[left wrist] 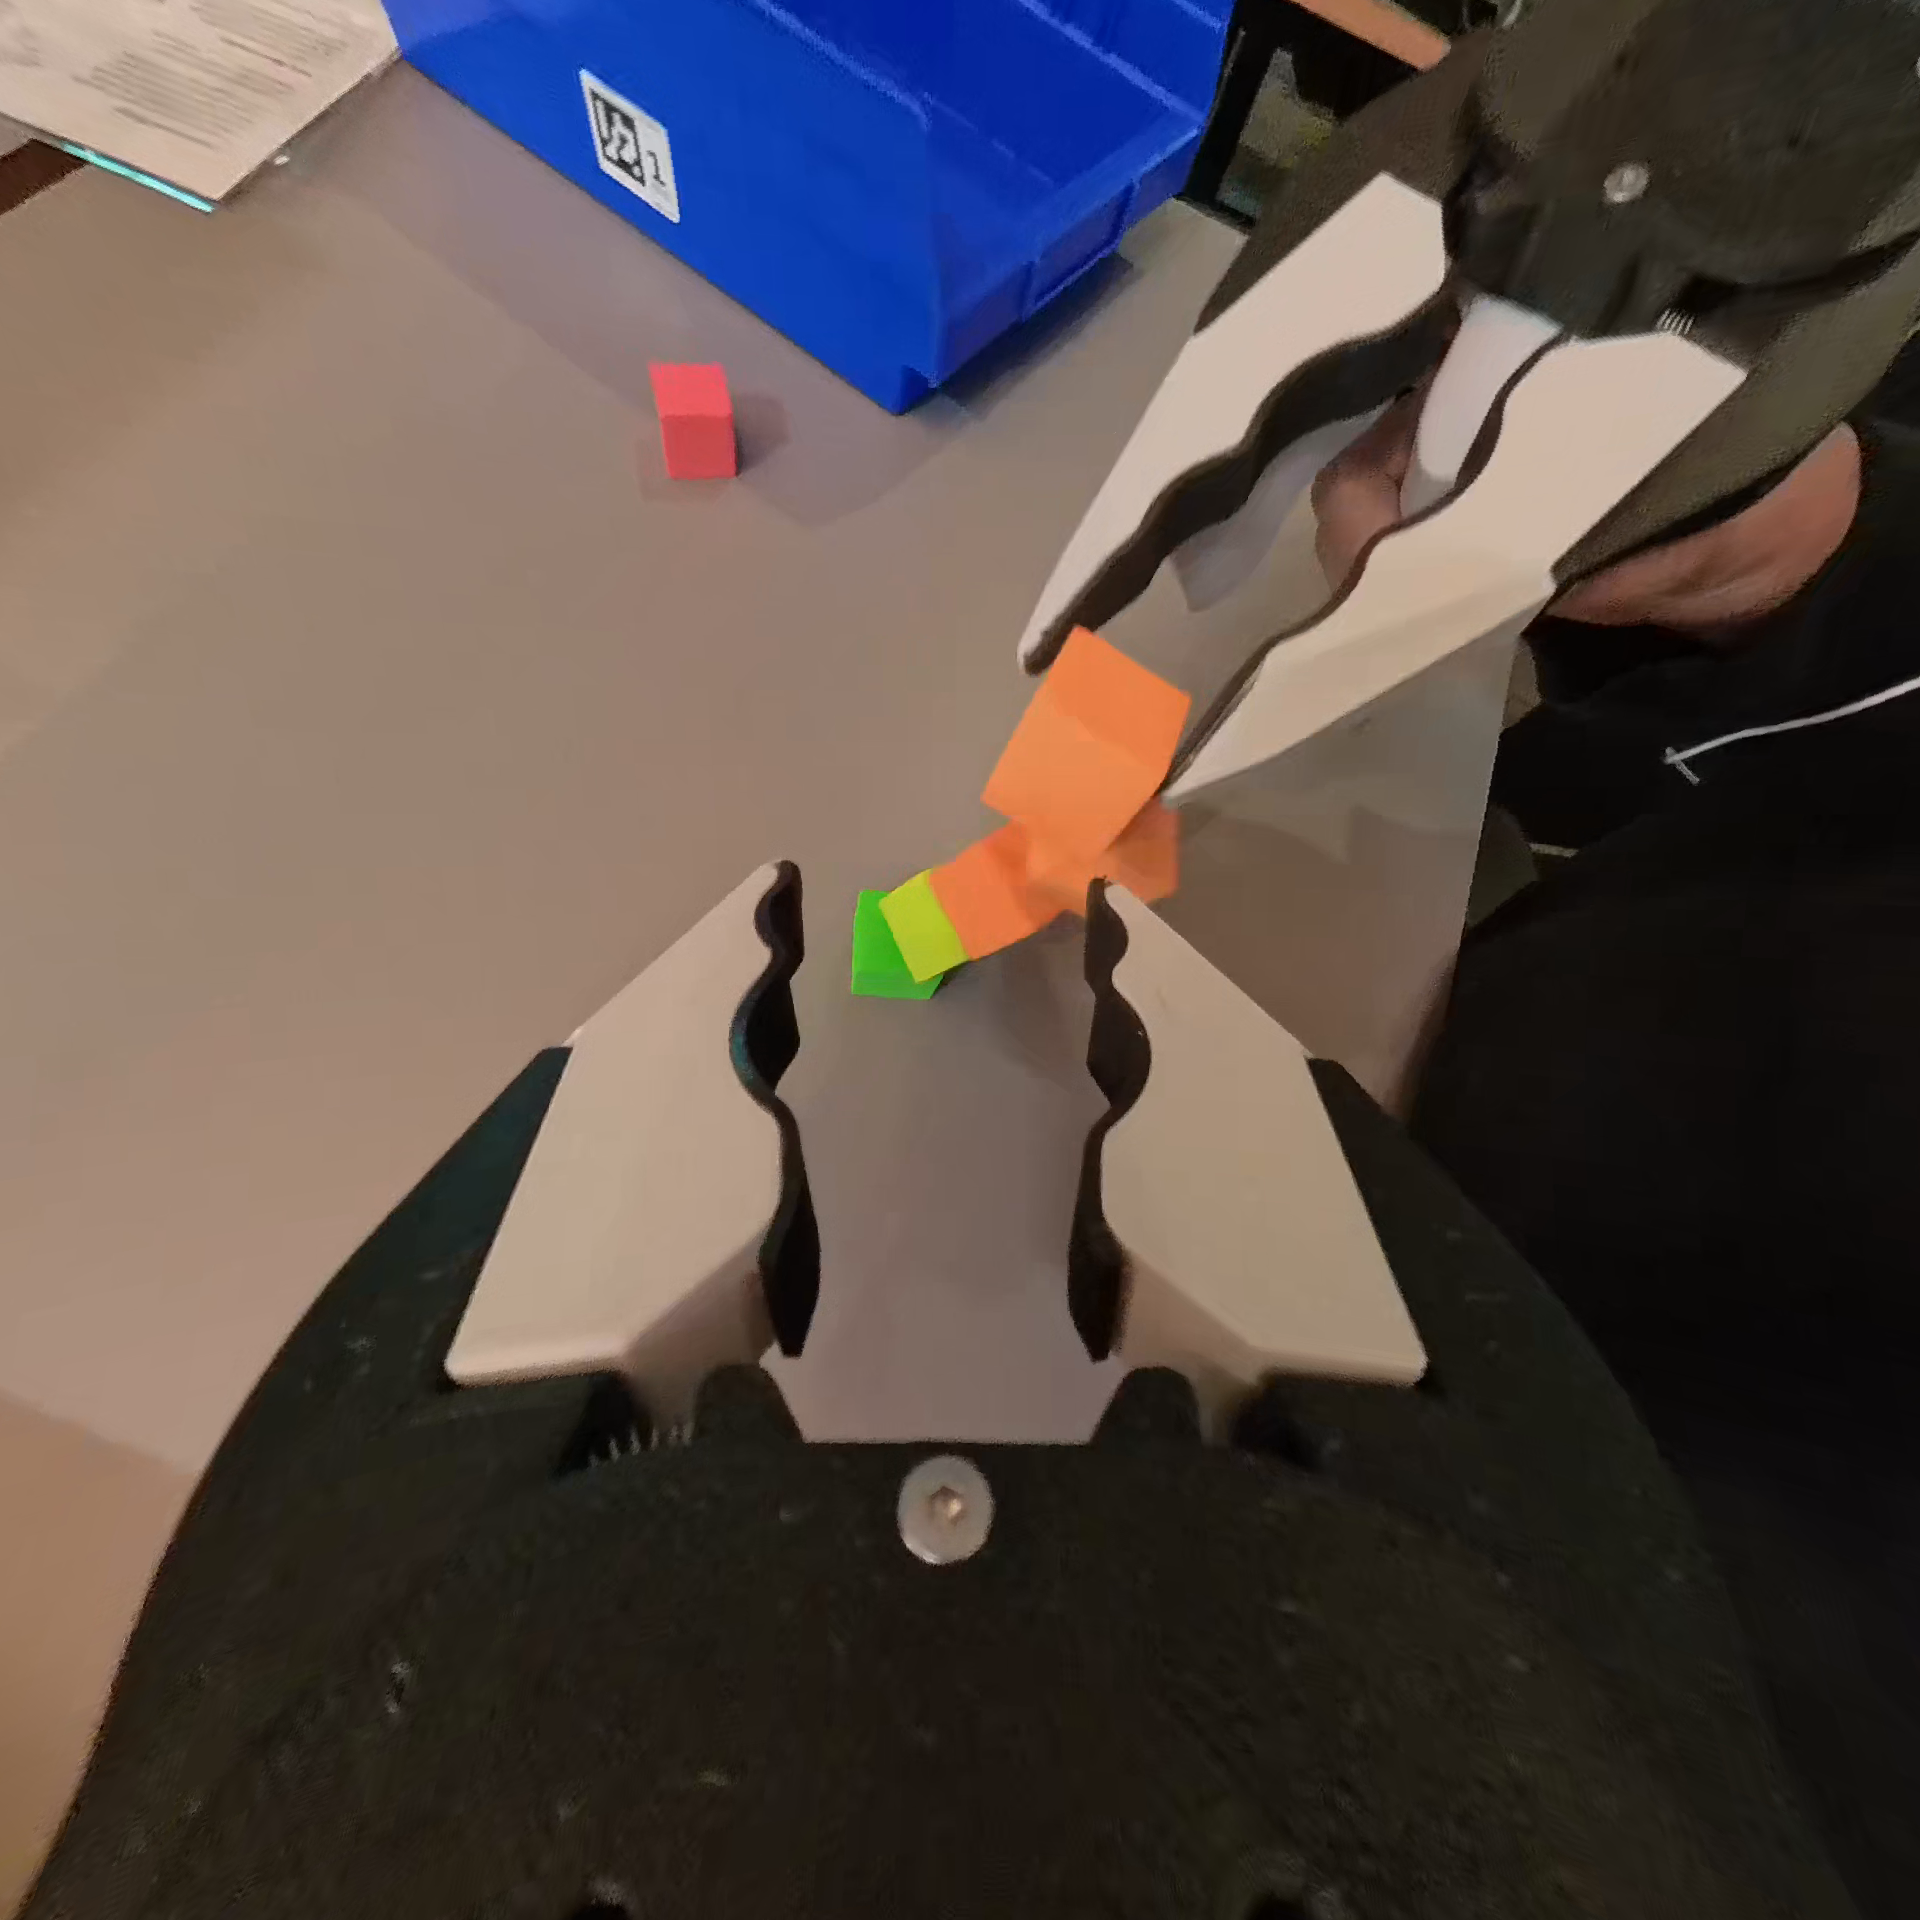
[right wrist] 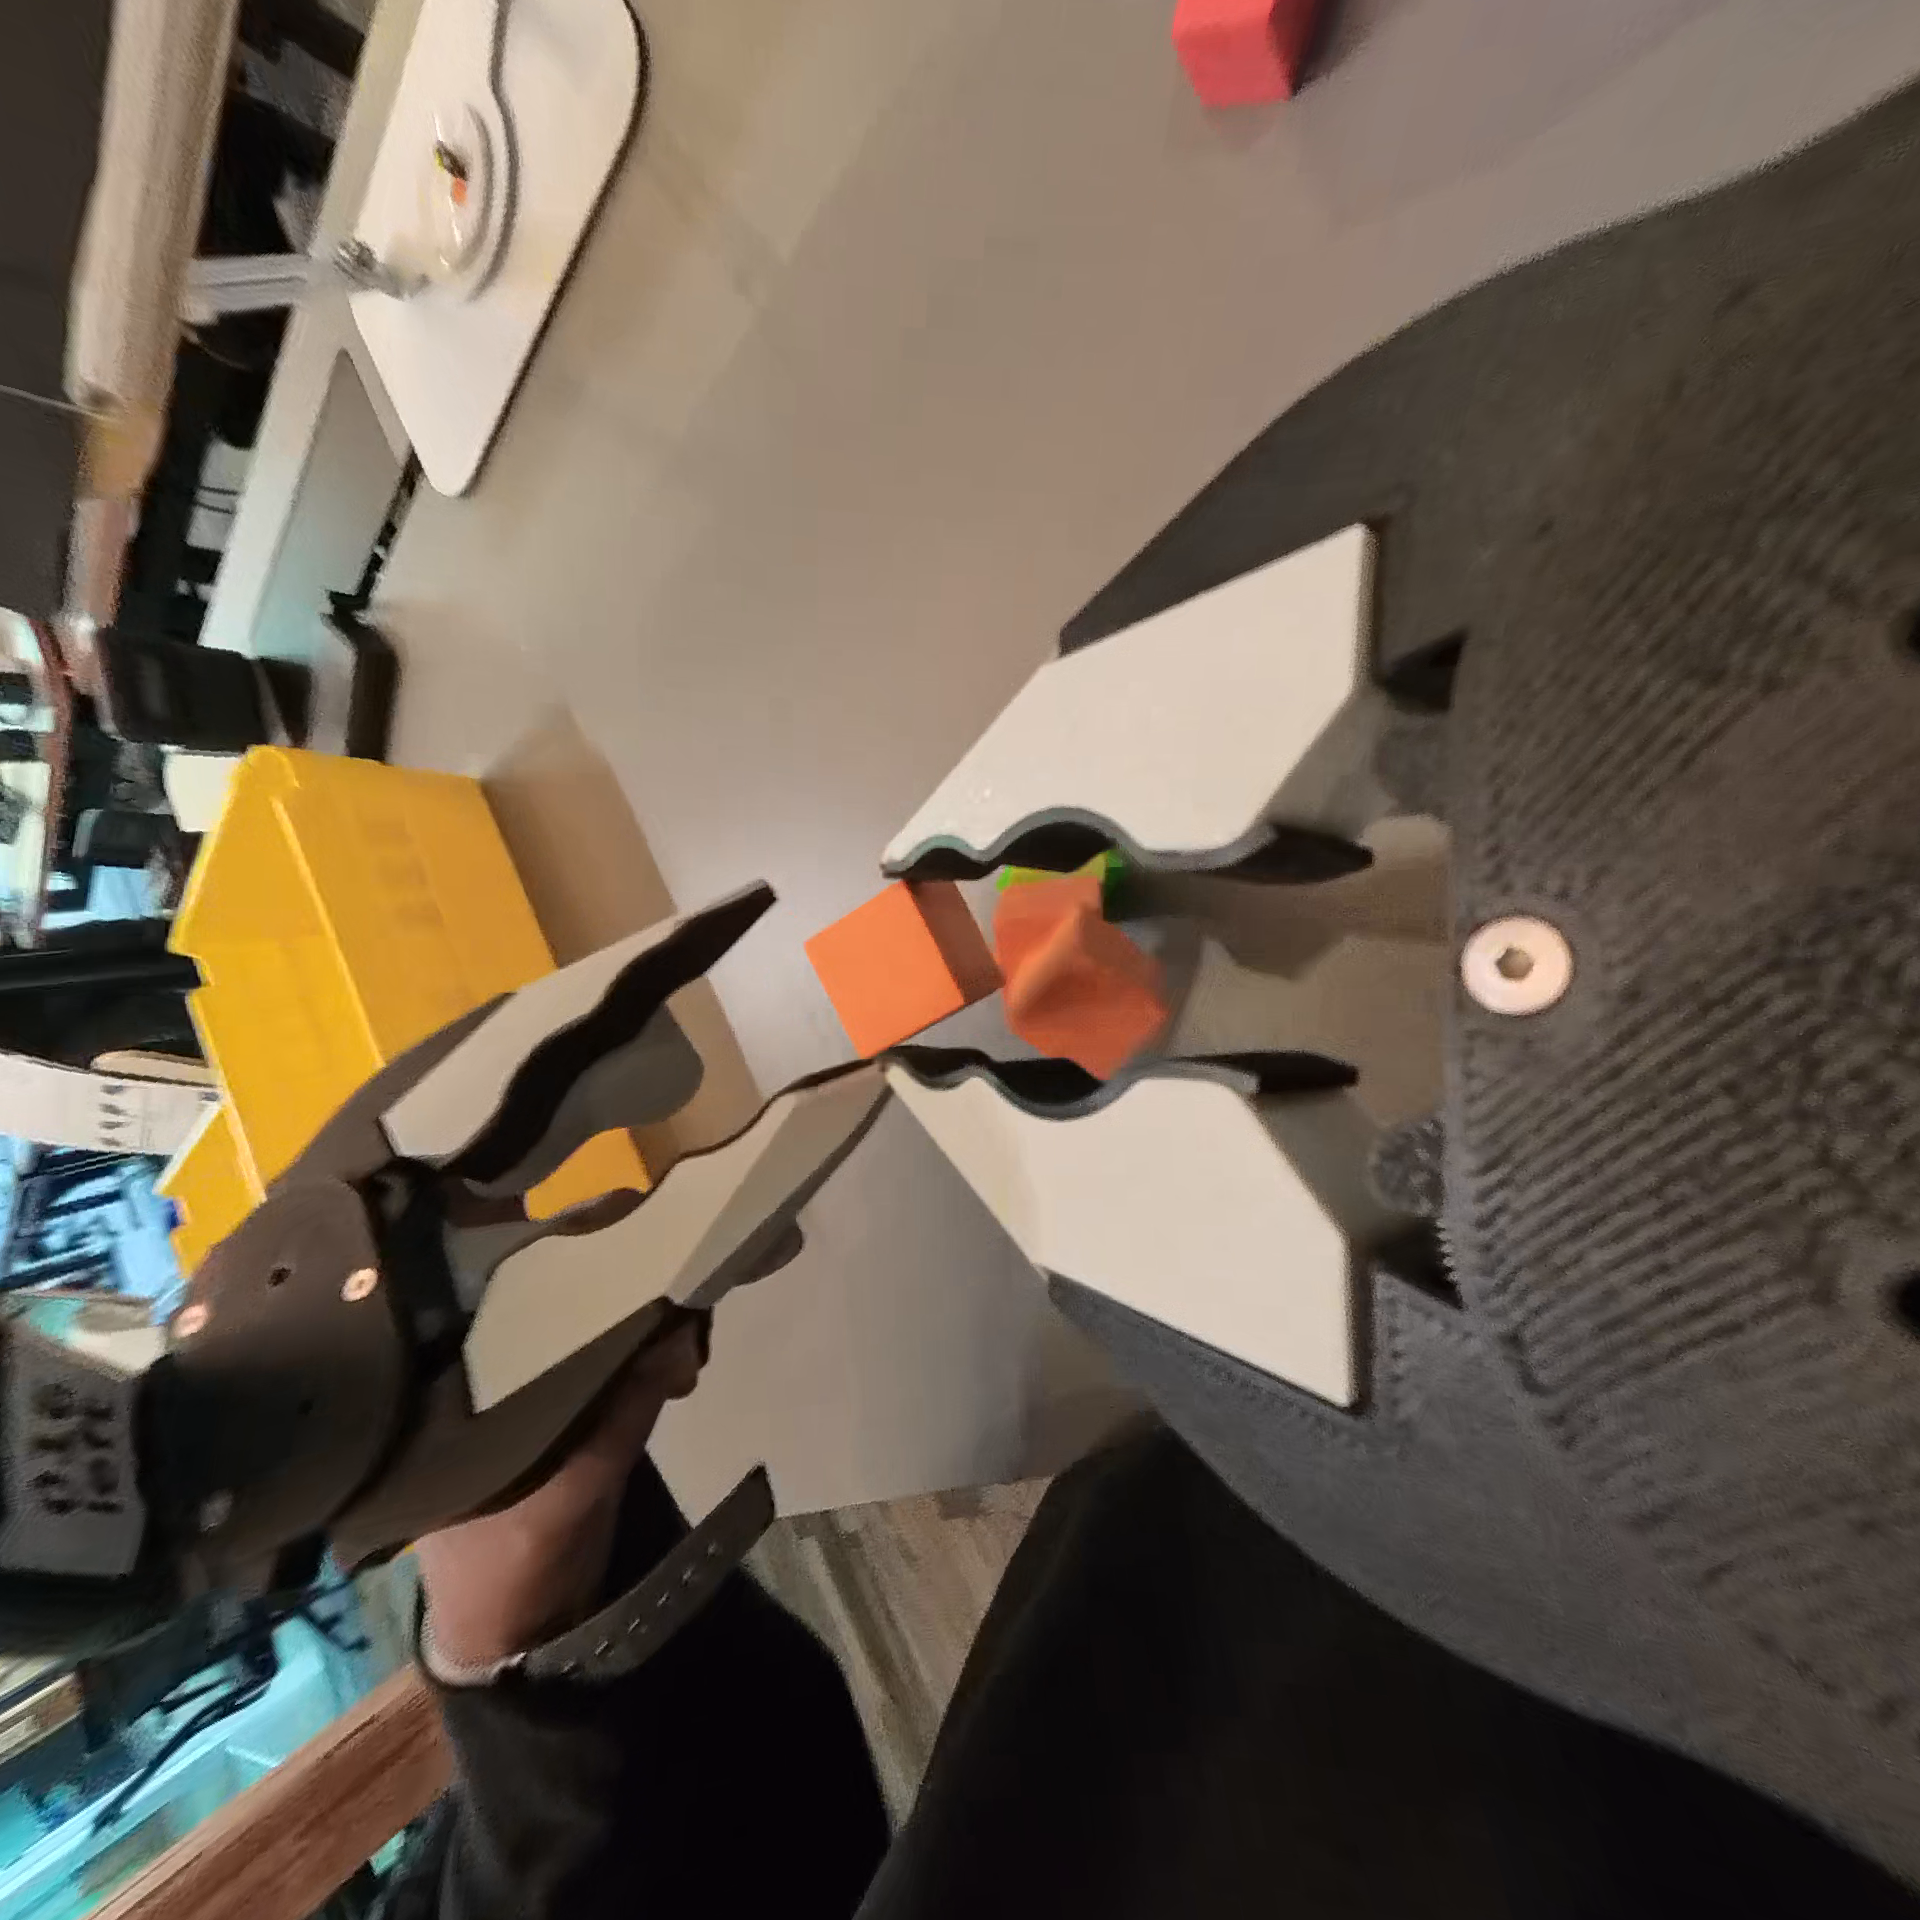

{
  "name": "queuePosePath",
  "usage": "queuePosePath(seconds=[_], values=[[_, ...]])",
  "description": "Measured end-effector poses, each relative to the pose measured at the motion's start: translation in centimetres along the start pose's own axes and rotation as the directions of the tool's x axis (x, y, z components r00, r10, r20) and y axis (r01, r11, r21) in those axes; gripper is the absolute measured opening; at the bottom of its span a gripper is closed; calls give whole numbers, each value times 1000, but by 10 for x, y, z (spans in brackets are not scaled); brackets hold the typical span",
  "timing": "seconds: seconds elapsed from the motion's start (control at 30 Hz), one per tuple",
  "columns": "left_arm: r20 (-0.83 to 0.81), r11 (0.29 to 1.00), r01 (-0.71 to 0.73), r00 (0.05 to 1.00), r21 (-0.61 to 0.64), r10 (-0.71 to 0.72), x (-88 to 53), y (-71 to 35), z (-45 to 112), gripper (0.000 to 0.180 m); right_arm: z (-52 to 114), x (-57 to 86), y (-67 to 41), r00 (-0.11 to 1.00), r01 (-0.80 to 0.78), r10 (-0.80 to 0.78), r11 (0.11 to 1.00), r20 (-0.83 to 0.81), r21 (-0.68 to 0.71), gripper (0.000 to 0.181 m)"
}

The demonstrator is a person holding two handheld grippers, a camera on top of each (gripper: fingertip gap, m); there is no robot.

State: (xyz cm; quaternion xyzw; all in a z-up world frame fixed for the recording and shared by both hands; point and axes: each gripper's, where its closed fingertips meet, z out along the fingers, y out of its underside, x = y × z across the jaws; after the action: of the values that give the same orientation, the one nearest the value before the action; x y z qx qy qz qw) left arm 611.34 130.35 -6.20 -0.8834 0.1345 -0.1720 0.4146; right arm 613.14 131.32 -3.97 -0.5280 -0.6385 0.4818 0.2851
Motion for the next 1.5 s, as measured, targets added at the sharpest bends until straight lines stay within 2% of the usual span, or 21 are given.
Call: queuePosePath(seconds=[0.17, 0.43, 0.63, 0.73, 0.9, 1.1, 1.17, 1.23, 1.4, 1.5], values=[[22, 1000, 16, 1000, -17, -16, -4, 9, 0, 51, 2, 4, 4, 999, 20, -21, 1000, -32, -13, 30], [33, 998, 45, 998, -43, -44, -3, 20, 7, 51, -22, 27, 20, 992, -92, 92, 996, -85, 3, 30], [36, 995, 55, 998, -80, -52, 3, 33, 17, 50, -30, 22, 55, 986, -139, 133, 988, -104, -59, 30], [13, 994, 43, 999, -98, -42, 16, 40, 20, 48, -31, 4, 72, 990, -128, 120, 986, -75, -106, 30], [-34, 992, 41, 998, -122, -45, 40, 56, 28, 45, -30, -43, 88, 992, -105, 112, 989, 63, -105, 30], [-29, 991, 99, 994, -93, -102, 44, 56, 31, 42, -18, -53, 108, 994, -71, 84, 983, 75, -167, 36], [1, 992, 86, 996, -93, -86, 41, 55, 32, 42, -23, -52, 103, 996, -59, 69, 986, 57, -155, 47], [9, 992, 83, 997, -94, -83, 40, 56, 34, 41, -30, -50, 90, 996, -66, 72, 992, 56, -107, 50], [46, 992, 94, 995, -85, -90, 39, 60, 43, 36, -37, -23, 79, 989, -138, 139, 990, 45, -10, 39], [99, 992, 112, 989, -55, -106, 32, 59, 48, 35, -28, -11, 92, 993, -101, 104, 993, 55, -64, 41]])
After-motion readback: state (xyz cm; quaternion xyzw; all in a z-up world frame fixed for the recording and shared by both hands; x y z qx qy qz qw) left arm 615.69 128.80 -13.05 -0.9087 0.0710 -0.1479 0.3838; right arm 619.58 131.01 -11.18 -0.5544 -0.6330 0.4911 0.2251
